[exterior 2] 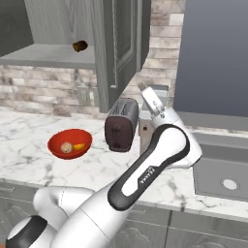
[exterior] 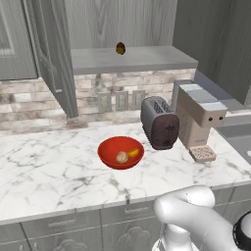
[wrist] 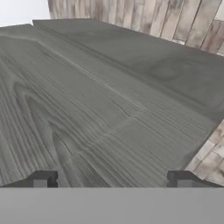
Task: Open the cabinet. Pick the orange and peach from the cabinet and place them into the bowl. Then close the cabinet.
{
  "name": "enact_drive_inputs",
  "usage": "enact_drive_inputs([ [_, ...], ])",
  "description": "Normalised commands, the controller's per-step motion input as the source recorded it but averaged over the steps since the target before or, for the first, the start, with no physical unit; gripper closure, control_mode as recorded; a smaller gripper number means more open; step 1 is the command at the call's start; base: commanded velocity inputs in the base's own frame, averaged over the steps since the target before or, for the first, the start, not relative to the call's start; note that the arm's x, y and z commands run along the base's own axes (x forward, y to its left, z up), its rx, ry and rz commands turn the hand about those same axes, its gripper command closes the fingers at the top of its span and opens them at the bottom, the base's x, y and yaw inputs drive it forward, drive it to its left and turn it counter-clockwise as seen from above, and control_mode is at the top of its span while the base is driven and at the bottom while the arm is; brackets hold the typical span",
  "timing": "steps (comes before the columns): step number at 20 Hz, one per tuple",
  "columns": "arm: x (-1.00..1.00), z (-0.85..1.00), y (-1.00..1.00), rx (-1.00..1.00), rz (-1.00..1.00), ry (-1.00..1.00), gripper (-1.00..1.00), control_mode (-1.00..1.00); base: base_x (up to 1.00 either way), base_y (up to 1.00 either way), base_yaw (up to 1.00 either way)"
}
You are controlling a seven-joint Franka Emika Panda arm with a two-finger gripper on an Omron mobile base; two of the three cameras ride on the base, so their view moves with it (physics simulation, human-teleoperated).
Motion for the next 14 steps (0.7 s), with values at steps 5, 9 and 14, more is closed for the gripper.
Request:
enact_drive_inputs([
  [5,0.00,0.27,0.15,0.01,0.09,-0.12,-1.00,-1.00,0.00,0.00,0.00],
  [9,0.00,0.28,0.22,0.00,0.04,-0.02,-1.00,-1.00,0.00,0.00,0.00],
  [14,0.00,0.18,0.34,0.00,0.00,0.00,-1.00,-1.00,0.00,0.00,0.00],
])
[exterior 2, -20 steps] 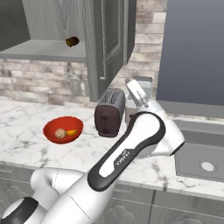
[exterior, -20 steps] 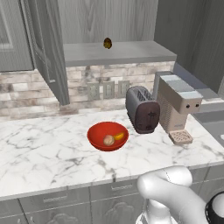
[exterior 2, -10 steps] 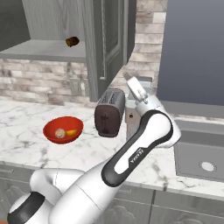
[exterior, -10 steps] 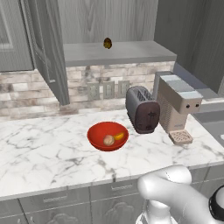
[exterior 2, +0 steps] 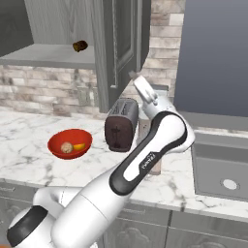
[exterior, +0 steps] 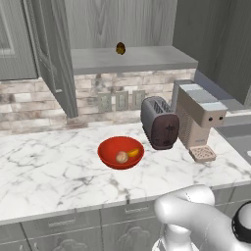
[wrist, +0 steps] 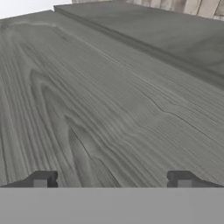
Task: Open the cabinet. Pick the orange and peach from the cabinet and place them into the bowl. Then close the cabinet.
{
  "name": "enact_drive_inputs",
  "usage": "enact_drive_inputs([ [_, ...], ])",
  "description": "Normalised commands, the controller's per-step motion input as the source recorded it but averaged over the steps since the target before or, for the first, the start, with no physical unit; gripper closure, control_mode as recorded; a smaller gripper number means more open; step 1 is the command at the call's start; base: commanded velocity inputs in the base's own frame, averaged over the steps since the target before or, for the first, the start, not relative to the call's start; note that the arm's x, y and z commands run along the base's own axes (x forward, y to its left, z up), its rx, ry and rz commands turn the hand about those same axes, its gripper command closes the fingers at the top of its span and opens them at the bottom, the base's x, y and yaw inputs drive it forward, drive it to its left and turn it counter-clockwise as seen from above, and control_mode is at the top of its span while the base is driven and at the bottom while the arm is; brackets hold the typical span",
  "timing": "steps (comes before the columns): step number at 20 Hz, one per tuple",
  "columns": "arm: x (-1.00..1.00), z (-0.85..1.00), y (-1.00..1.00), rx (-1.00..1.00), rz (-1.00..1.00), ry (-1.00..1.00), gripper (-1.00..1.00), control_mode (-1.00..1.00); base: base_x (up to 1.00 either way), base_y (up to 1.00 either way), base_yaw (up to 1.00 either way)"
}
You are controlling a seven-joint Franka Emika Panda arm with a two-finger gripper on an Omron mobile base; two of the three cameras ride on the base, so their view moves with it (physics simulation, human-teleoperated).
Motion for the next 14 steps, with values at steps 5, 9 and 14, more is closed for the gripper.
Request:
enact_drive_inputs([
  [5,0.00,0.02,0.55,-0.01,0.00,-0.02,-1.00,-1.00,0.00,0.00,0.00],
  [9,-0.11,0.06,0.64,-0.03,0.01,-0.10,-1.00,-1.00,0.00,0.00,0.00],
  [14,-0.20,0.26,0.61,-0.02,0.00,-0.11,-1.00,-1.00,0.00,0.00,0.00],
])
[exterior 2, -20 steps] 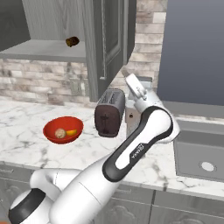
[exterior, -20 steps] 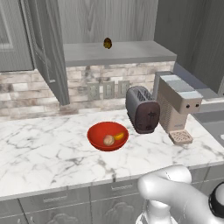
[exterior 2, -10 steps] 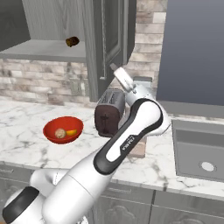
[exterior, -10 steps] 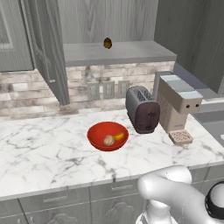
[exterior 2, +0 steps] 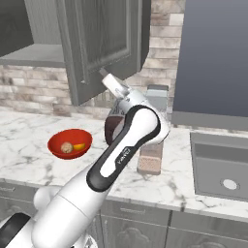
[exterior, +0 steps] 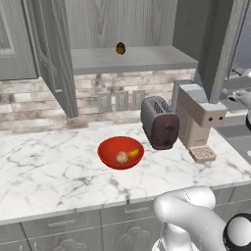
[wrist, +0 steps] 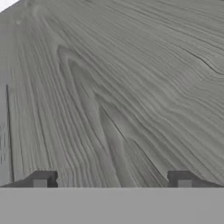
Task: Open the cabinet. Pick the orange and peach from the cabinet and place them into the bowl. Then close the cabinet.
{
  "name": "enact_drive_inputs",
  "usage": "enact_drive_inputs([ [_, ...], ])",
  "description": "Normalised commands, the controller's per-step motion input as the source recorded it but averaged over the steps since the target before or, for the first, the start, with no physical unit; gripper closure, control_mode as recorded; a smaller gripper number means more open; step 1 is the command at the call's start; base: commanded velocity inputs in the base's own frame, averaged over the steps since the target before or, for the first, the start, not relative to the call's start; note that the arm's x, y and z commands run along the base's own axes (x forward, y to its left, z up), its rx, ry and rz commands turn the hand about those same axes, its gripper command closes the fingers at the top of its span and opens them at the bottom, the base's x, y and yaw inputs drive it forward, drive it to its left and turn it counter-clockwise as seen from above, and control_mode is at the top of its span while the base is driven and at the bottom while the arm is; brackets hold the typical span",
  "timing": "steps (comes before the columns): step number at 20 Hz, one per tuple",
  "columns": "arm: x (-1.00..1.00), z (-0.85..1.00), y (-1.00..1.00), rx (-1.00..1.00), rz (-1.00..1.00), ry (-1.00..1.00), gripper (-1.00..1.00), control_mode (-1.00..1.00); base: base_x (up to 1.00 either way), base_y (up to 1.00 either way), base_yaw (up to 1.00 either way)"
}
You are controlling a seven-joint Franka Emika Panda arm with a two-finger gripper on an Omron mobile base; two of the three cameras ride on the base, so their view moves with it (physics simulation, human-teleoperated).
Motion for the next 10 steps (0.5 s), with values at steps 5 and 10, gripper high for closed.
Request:
enact_drive_inputs([
  [5,-0.18,0.24,0.49,-0.03,-0.03,0.05,-1.00,-1.00,0.00,0.00,0.00],
  [10,-0.11,0.15,0.34,-0.06,-0.18,0.29,-1.00,-1.00,0.00,0.00,0.00],
])
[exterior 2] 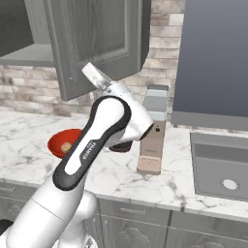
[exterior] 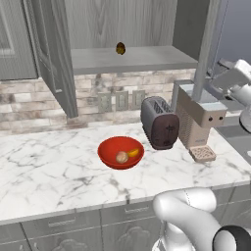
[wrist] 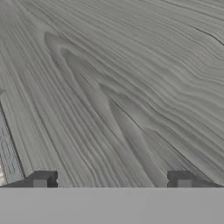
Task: Open the cabinet. Pick the orange and peach from the cabinet and place them into the bowl. Then close the cabinet.
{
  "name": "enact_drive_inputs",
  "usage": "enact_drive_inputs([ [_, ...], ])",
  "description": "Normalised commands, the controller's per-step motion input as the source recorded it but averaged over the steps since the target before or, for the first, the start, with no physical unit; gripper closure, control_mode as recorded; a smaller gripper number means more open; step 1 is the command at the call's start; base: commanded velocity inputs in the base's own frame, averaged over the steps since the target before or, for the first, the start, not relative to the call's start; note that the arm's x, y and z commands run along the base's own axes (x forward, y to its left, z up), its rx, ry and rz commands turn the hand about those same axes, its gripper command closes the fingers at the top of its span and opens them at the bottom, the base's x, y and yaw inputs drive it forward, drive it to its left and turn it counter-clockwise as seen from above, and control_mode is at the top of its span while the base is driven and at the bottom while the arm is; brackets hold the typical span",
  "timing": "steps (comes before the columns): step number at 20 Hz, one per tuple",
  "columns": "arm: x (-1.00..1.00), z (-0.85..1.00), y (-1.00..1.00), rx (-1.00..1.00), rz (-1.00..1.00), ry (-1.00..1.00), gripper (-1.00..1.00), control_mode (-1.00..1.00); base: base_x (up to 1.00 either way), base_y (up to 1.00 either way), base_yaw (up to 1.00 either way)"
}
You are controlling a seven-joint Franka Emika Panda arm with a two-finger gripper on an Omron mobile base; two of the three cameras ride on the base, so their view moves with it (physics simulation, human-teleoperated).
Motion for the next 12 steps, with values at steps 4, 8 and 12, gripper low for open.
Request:
enact_drive_inputs([
  [4,0.00,0.04,0.32,-0.07,-0.21,0.37,-1.00,-1.00,0.00,0.00,0.00],
  [8,0.01,0.00,0.39,-0.08,-0.19,0.38,-1.00,-1.00,0.00,0.00,0.00],
  [12,0.20,0.00,0.35,-0.04,-0.12,0.35,-1.00,-1.00,0.00,0.00,0.00],
])
